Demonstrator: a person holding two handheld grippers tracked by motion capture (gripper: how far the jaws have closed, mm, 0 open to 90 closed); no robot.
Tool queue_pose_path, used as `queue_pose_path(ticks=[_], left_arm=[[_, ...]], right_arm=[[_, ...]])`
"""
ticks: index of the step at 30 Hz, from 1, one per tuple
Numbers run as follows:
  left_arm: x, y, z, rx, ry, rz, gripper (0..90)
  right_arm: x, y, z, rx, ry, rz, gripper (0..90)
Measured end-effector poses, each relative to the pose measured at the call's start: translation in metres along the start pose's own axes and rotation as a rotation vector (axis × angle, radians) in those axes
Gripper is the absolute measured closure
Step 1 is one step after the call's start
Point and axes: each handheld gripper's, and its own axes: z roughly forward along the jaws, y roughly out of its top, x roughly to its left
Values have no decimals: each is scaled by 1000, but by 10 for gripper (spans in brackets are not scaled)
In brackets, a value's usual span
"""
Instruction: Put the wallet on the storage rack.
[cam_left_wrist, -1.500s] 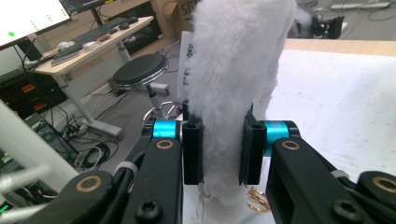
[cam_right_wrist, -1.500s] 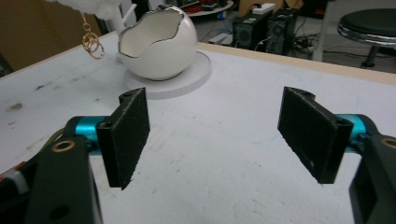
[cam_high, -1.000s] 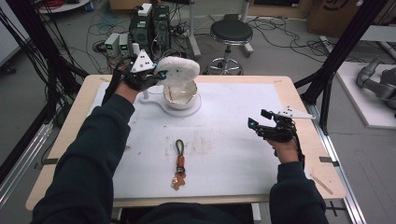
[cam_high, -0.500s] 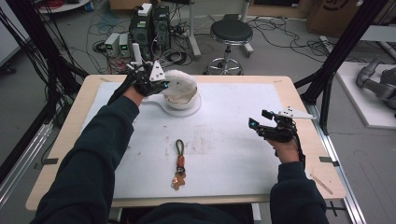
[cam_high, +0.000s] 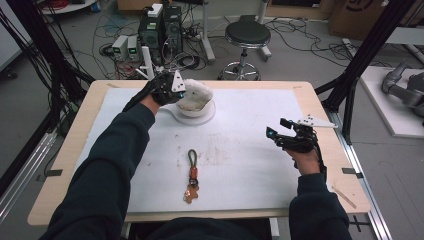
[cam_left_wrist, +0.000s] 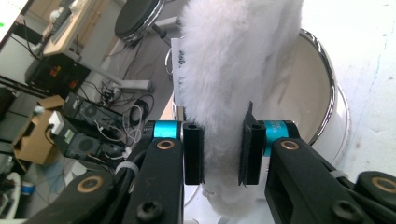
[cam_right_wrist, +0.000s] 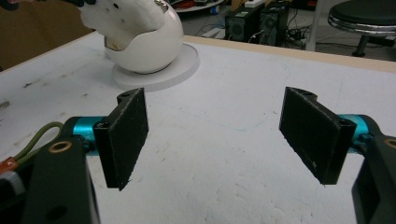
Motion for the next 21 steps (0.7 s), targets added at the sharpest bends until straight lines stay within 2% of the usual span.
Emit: queue_pose_path(ticks=[1,2,5,7,9,11,14,15,16,17,18,19,20,21], left_arm=[[0,0,0,0,0,0,762],[1,3,-3,17,17,25,765],[0,11,-3,60,16,100,766],[-4,15,2,85,14,121,766],[-5,16,4,92,10,123,766],[-7,18,11,109,1,109,763],[-8,12,16,89,-10,16,747],[-8,12,16,89,-10,16,735],[-5,6,17,43,-20,-87,710],[-5,6,17,43,-20,-87,678],[-2,-2,16,-2,-41,-207,630],[-1,-7,15,-16,-53,-272,575],[0,-11,15,-33,-64,-312,526],[0,-11,15,-33,-64,-312,500]], right_arm=[[0,0,0,0,0,0,244],[0,0,-1,-1,0,5,244],[-1,-1,-1,-1,4,13,243],[-1,-1,0,1,2,15,243],[0,-1,0,2,5,13,244],[0,-1,0,-2,5,9,244],[0,-2,-1,0,6,15,244],[-1,-2,0,-2,5,16,244],[-1,-2,0,-2,6,17,244],[-1,-2,0,-1,6,18,244],[-1,-3,0,0,5,17,244],[-1,-3,0,0,5,17,244],[-1,-3,-1,1,7,21,244],[-1,-3,-1,1,7,21,244]])
